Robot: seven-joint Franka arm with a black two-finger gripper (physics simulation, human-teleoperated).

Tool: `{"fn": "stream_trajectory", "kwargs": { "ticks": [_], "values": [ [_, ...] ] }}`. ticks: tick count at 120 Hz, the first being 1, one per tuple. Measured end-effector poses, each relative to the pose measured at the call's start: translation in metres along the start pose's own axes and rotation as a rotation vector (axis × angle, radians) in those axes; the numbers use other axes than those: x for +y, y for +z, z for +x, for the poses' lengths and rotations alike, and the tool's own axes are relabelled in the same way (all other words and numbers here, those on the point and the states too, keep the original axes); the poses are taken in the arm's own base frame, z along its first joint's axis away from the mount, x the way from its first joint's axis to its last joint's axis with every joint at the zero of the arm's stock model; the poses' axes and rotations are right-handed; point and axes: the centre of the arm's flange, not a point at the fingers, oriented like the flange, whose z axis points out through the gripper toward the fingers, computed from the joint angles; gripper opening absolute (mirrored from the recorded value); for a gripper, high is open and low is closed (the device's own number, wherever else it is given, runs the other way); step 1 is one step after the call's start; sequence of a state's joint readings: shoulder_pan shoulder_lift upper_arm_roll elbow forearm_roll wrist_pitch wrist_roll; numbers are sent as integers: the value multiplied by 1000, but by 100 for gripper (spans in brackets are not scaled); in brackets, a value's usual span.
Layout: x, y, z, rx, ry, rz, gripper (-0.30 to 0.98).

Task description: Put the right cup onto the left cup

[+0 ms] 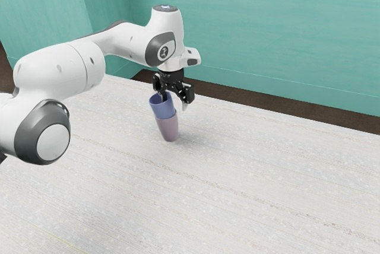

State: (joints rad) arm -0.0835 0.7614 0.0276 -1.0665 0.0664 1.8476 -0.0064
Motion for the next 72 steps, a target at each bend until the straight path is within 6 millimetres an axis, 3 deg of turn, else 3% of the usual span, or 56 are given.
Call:
{"fn": "stream_trajectory", "kwargs": {
  "ticks": [19,35,46,72],
  "values": [
    [2,-25,-2,30,4,0,64],
    [1,-75,-12,73,3,-1,66],
    [-3,-118,-41,78,1,-5,67],
    [-26,-215,-133,86,-23,3,68]
  ]
}}
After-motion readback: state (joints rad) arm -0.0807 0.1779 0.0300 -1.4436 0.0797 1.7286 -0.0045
